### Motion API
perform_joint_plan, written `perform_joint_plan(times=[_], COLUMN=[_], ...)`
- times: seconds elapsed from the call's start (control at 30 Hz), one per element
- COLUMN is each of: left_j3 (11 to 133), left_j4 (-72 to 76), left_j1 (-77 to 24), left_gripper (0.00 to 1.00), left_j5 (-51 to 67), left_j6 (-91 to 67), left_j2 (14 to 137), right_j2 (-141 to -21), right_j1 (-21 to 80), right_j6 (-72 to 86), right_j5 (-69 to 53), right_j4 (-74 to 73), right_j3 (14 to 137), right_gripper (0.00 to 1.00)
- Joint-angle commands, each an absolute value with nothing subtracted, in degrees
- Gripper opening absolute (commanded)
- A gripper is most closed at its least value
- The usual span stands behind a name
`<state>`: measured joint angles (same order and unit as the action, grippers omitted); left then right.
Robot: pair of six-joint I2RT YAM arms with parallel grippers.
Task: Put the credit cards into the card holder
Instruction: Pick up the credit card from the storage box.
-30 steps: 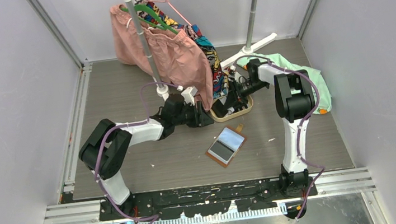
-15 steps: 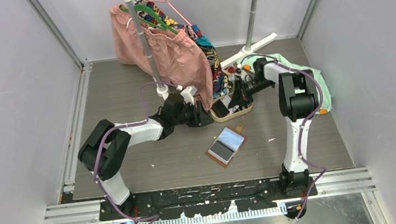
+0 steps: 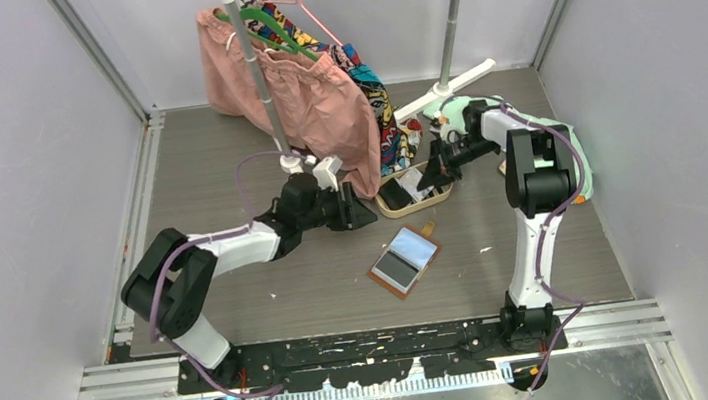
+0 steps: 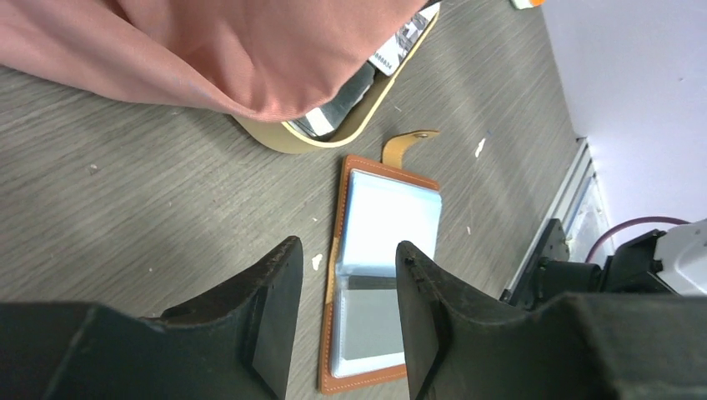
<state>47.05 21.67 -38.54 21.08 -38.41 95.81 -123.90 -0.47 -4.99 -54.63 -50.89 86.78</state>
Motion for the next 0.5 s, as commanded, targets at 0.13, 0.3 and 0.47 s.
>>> perform_joint_plan(times=[0.13,0.3,0.47], left_j3=[39.88,31.56,24.51], left_j4=[33.89,50.75,72.42], left_j1=[-37.74,-37.83,-40.39], left_gripper=[0.50,0.56,0.59], left_j5=[21.73,22.15,18.07], left_j6=[-44.80,-54.63,-62.53], left_j2=[85.29,83.09,86.24], right_j2=[-114.17,-107.50,-100.27], right_j1=[-3.21,-3.52,-2.49], right_j6=[-12.07,-18.17,-25.70], right_j5=[-51.11,-54.93,-65.63], right_j4=[-55.29,-58.11,-62.94], right_j3=[86.00,82.01,76.70], right_gripper=[0.01,0.01,0.01])
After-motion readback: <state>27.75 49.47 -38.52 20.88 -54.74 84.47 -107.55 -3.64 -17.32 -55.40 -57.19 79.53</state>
